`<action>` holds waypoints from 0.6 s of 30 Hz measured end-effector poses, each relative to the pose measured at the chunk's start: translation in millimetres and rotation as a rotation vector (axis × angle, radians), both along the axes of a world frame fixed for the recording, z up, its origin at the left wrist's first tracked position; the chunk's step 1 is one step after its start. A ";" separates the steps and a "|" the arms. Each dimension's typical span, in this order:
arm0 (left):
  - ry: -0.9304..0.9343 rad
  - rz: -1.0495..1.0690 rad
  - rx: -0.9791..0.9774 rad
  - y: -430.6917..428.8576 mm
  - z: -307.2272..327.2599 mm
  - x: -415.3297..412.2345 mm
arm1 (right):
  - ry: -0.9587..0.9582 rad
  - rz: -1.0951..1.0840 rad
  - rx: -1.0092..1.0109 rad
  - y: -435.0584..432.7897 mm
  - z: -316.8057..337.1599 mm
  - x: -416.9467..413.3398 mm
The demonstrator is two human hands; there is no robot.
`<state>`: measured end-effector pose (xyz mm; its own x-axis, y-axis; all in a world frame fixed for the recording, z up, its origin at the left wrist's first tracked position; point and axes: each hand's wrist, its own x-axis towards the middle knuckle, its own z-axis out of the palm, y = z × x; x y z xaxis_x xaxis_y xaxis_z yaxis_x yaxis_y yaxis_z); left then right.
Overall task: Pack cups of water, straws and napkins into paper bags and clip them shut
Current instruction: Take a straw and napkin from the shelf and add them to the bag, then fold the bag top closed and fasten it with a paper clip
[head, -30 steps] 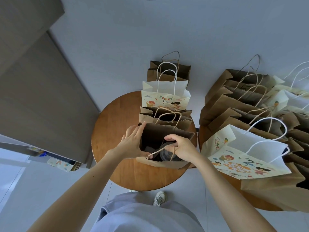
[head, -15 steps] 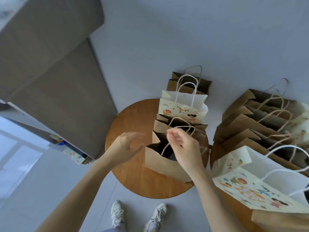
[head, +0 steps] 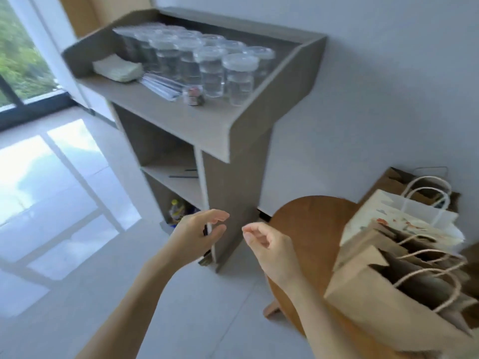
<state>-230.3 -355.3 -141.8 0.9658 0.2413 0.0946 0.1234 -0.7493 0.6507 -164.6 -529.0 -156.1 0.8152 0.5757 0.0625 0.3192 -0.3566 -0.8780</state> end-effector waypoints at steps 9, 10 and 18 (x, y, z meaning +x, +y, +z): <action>-0.006 0.132 -0.022 155.4 12.1 -54.4 | -0.013 0.099 -0.050 165.3 14.9 -34.0; -0.005 0.141 -0.027 168.8 11.6 -50.3 | -0.030 0.104 -0.050 180.3 16.1 -30.1; -0.014 0.105 0.079 279.1 15.2 20.9 | -0.149 0.076 -0.029 299.3 24.9 47.4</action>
<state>-209.4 -76.2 -126.6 0.9340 0.3324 0.1308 0.1951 -0.7816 0.5925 -117.3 -229.7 -131.2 0.7524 0.6384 0.1624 0.4724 -0.3510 -0.8085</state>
